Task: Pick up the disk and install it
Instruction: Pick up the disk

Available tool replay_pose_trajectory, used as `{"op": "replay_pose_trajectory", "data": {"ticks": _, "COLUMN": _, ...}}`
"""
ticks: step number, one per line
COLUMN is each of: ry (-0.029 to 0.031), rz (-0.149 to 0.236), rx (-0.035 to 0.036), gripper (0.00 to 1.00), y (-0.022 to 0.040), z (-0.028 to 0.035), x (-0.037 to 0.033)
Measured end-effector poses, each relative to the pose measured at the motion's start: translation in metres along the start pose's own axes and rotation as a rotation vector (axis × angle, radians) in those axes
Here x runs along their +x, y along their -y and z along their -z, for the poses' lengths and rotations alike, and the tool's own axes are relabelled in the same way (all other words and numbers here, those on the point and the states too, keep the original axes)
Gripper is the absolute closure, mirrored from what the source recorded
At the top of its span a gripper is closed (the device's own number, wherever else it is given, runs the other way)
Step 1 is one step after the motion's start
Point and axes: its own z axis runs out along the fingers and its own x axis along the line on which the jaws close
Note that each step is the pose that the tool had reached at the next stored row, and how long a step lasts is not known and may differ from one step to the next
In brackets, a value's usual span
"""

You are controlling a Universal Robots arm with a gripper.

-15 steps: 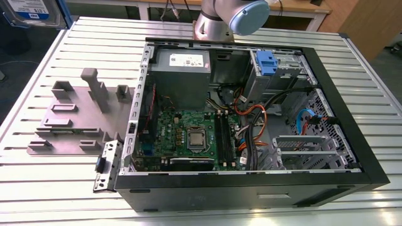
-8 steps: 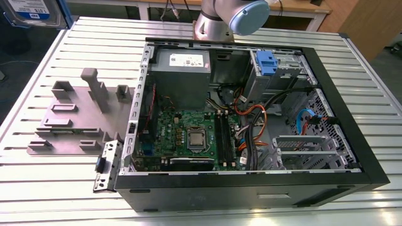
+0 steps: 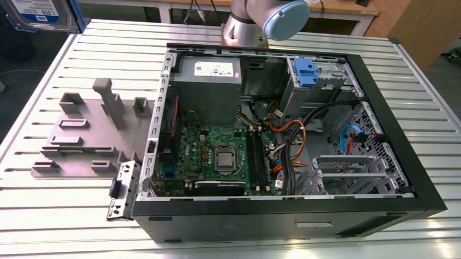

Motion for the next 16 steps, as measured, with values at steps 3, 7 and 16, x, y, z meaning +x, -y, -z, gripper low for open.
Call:
{"op": "replay_pose_trajectory", "data": {"ticks": 3, "ry": 0.0000, "rz": 0.000, "rx": 0.0000, "gripper": 0.64, "y": 0.0012, "z": 0.0000, "x": 0.0000}}
{"op": "replay_pose_trajectory", "data": {"ticks": 7, "ry": 0.0000, "rz": 0.000, "rx": 0.0000, "gripper": 0.64, "y": 0.0025, "z": 0.0001, "x": -0.0001}}
{"op": "replay_pose_trajectory", "data": {"ticks": 16, "ry": 0.0000, "rz": 0.000, "rx": -0.0001, "gripper": 0.64, "y": 0.0066, "z": 0.0002, "x": -0.0002}}
